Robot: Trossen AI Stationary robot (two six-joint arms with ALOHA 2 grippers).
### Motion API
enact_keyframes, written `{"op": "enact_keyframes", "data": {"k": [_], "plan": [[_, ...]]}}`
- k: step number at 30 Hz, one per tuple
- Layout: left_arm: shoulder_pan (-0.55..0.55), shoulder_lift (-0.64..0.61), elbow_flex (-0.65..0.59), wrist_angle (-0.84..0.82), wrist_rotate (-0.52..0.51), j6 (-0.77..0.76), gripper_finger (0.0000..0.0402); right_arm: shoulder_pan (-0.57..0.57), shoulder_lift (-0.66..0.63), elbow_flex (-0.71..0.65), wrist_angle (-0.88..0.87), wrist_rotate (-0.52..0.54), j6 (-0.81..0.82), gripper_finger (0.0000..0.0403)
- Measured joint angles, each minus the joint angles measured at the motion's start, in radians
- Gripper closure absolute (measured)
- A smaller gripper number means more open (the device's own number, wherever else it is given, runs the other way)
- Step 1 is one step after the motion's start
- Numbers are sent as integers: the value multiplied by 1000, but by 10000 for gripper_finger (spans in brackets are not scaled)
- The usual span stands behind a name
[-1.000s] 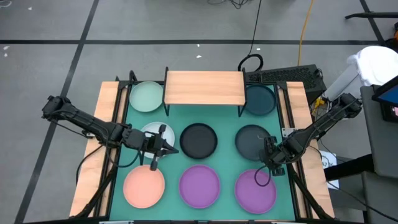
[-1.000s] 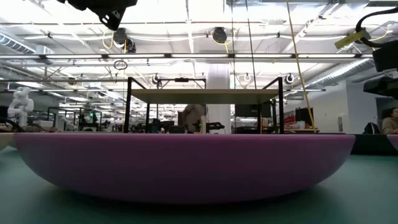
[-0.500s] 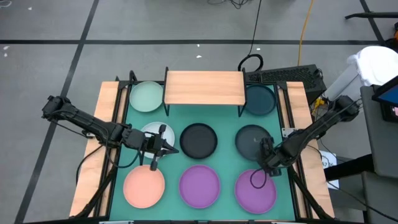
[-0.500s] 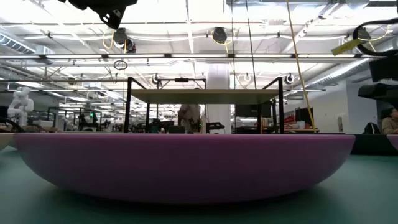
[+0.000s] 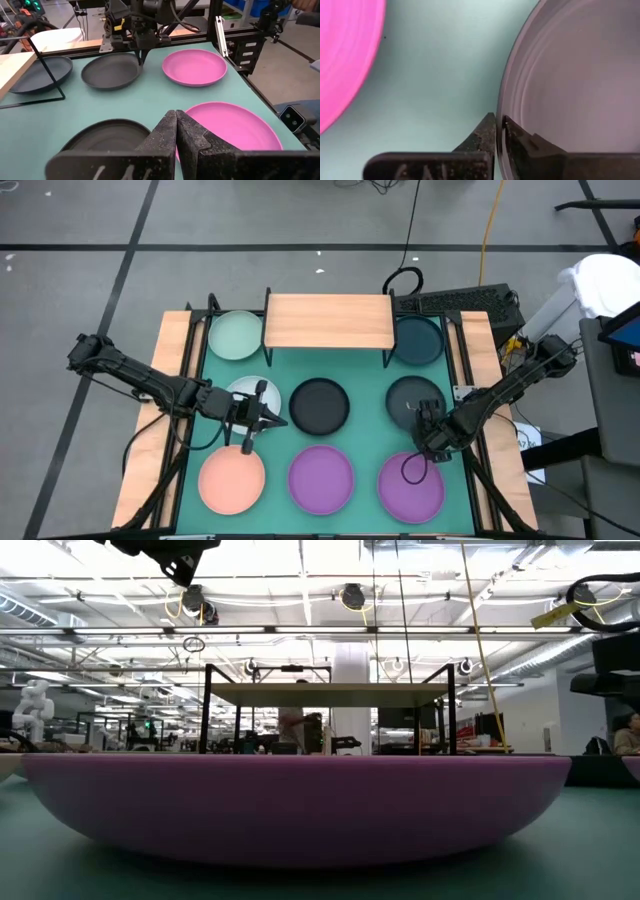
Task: Place and stack plates onto a shelf
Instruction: Put the bottom dark blue plate on the shelf
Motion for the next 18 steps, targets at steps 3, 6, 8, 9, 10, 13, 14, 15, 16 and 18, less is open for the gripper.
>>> {"op": "enact_keyframes", "data": {"k": [3,6,8,9,10,13,14,15,16,18], "plan": [[0,0,0,0,0,0,396,0,0,32,-4,21,-32,397],[0,0,0,0,0,-1,396,-1,0,71,-12,44,-68,399],[0,0,0,0,0,-1,396,-1,0,96,-12,44,-90,399],[0,0,0,0,0,-1,396,-1,0,108,-12,45,-99,400],[0,0,0,0,0,-1,396,-1,0,122,-11,48,-106,400],[0,0,0,0,0,-1,396,0,0,162,-11,59,-121,400],[0,0,0,0,0,-1,396,0,0,176,-11,61,-124,400],[0,0,0,1,0,-1,396,0,0,191,-12,64,-125,400],[0,0,0,3,0,-1,396,0,0,205,-14,67,-126,400],[0,0,0,9,0,-1,396,0,0,232,-16,77,-129,400]]}}
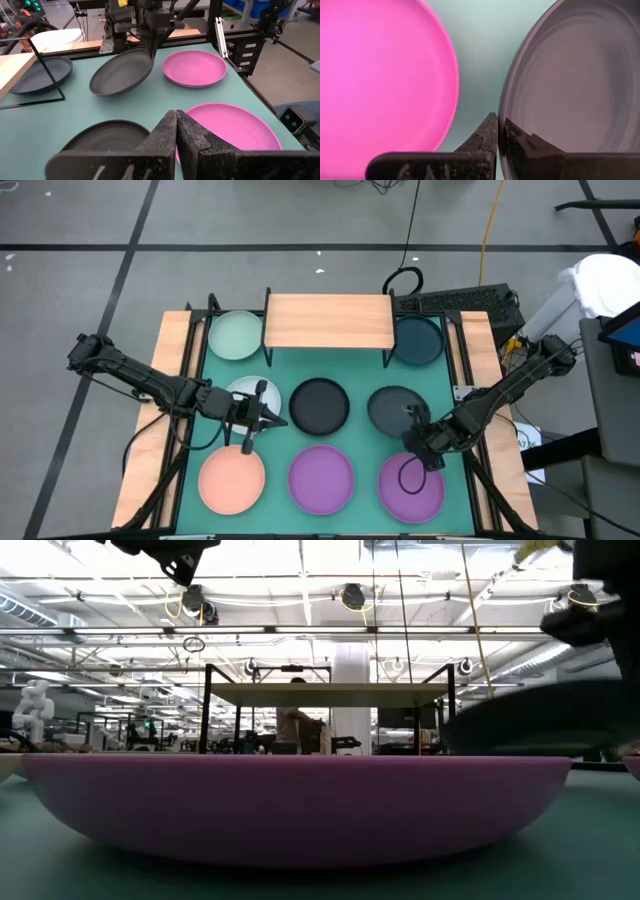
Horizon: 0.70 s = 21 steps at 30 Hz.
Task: Place and stack plates onto a shelf
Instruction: Put the bottom dark blue plate on the shelf
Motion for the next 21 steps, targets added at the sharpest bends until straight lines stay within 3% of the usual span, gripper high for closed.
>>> {"op": "enact_keyframes", "data": {"k": [13,21], "plan": [[0,0,0,46,0,5,396,1,0,148,4,128,-118,402],[0,0,0,128,-33,47,396,1,0,167,144,211,-308,402]]}}
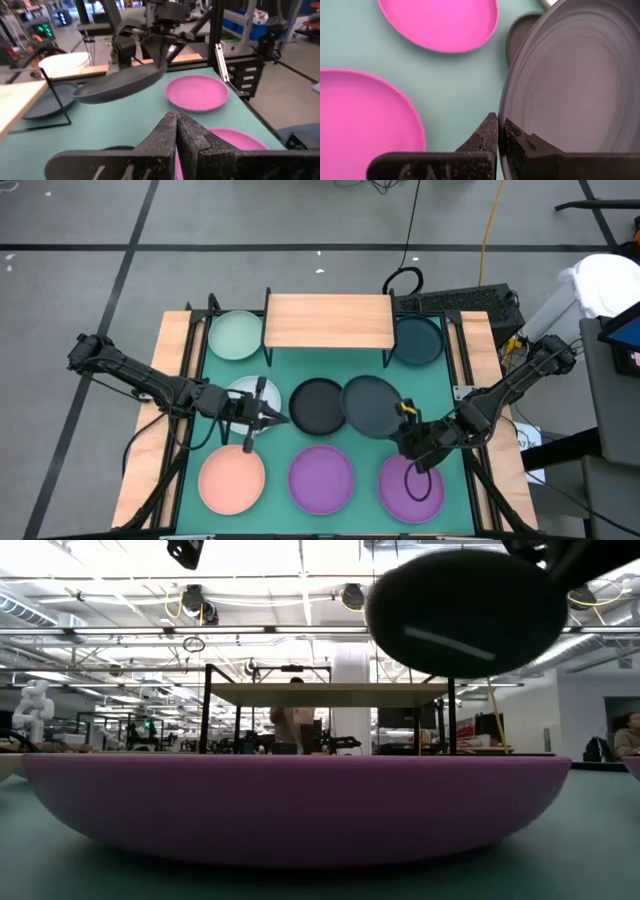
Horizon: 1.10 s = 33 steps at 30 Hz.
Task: Place and stack plates onto a shelf
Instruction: Put the bottom dark blue plate on the shelf
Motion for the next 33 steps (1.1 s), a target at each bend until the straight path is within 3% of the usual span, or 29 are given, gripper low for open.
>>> {"op": "enact_keyframes", "data": {"k": [6,10,14,19,23,27,30,33], "plan": [[0,0,0,26,-89,5,396,-13,0,0,112,7,-102,402],[0,0,0,57,-126,9,388,-17,0,0,215,65,-192,402],[0,0,0,95,-142,29,338,-37,0,0,265,78,-276,402],[1,0,0,166,-151,96,238,-69,0,0,288,79,-303,403],[4,0,0,209,-262,135,177,-88,16,0,306,79,-292,403],[30,0,0,203,-404,147,157,-102,46,0,337,72,-268,403],[61,0,10,169,-397,127,158,-111,69,0,334,71,-269,403],[78,0,70,22,-347,96,165,-123,88,0,339,69,-299,403]]}}
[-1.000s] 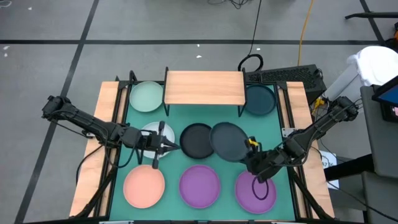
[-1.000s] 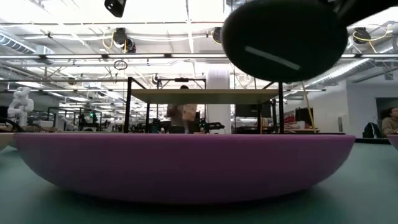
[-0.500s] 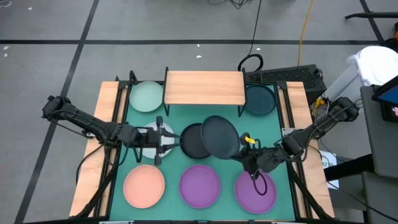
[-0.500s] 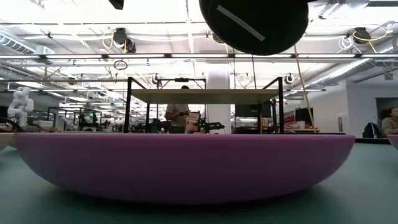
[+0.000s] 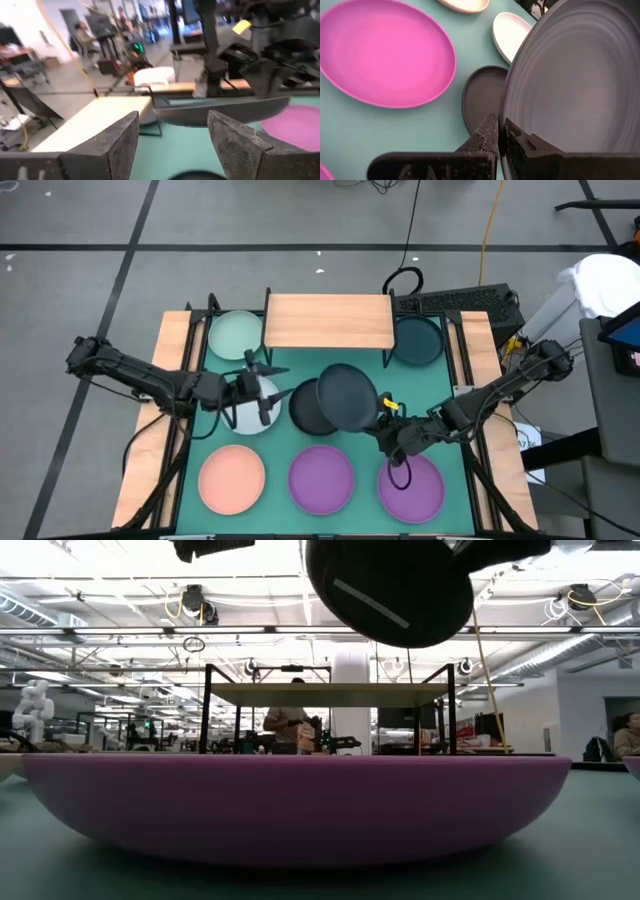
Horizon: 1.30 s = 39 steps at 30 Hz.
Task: Place and stack plates onto a shelf
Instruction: Put the bottom dark blue plate on the shelf
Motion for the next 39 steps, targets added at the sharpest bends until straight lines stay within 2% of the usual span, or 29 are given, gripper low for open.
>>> {"op": "enact_keyframes", "data": {"k": [6,10,16,21,26,30,39], "plan": [[-2,36,204,-391,34,-21,188,-34,11,0,50,-65,-27,401],[-5,77,316,-494,105,26,200,-56,11,0,47,-82,-16,402],[-12,149,419,-508,191,95,194,-68,11,0,38,-111,-14,402],[-12,234,468,-569,233,121,140,-68,11,0,31,-112,-15,402],[-12,263,490,-542,125,249,120,-68,11,0,27,-111,-17,402],[-14,254,489,-631,101,178,119,-66,11,0,19,-112,-2,402],[-47,303,501,-714,261,114,119,-65,11,0,23,-155,4,402]]}}
